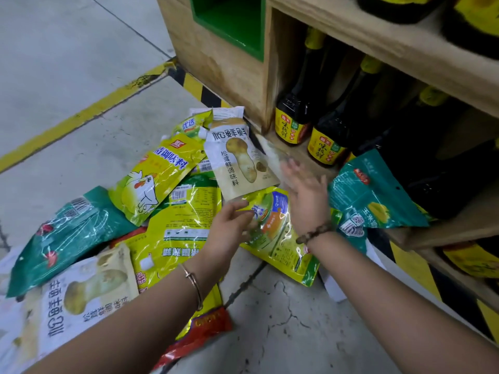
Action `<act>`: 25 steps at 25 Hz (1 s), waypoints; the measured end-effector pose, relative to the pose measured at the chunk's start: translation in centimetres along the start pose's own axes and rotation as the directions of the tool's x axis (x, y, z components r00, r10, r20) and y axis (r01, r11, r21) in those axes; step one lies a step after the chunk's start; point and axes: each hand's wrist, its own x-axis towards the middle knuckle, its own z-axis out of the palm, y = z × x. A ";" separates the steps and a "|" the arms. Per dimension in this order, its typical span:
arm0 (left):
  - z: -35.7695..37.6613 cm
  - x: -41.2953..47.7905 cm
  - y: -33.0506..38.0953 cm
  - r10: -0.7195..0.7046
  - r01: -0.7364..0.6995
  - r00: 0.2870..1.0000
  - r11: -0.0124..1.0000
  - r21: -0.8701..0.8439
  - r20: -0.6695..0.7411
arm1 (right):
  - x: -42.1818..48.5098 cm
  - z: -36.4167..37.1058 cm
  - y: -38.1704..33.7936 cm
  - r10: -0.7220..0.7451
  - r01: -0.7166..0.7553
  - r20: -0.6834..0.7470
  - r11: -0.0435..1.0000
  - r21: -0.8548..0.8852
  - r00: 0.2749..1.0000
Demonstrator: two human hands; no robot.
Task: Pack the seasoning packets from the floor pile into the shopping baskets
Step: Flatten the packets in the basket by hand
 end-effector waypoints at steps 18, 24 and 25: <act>-5.3 -1.1 -0.2 -0.189 0.175 0.982 0.870 -0.462 0.016 | -0.7 -2.4 2.0 0.369 -0.415 0.252 0.894 0.166 0.895; -7.4 -2.1 -1.1 -0.264 0.256 0.964 0.893 -0.371 0.030 | 0.4 1.3 0.3 0.371 -0.028 0.476 0.810 -0.585 0.797; -7.6 -2.2 -1.1 -0.271 0.263 0.962 0.897 -0.355 0.027 | 0.4 1.3 0.4 0.417 -0.057 0.486 0.800 -0.597 0.768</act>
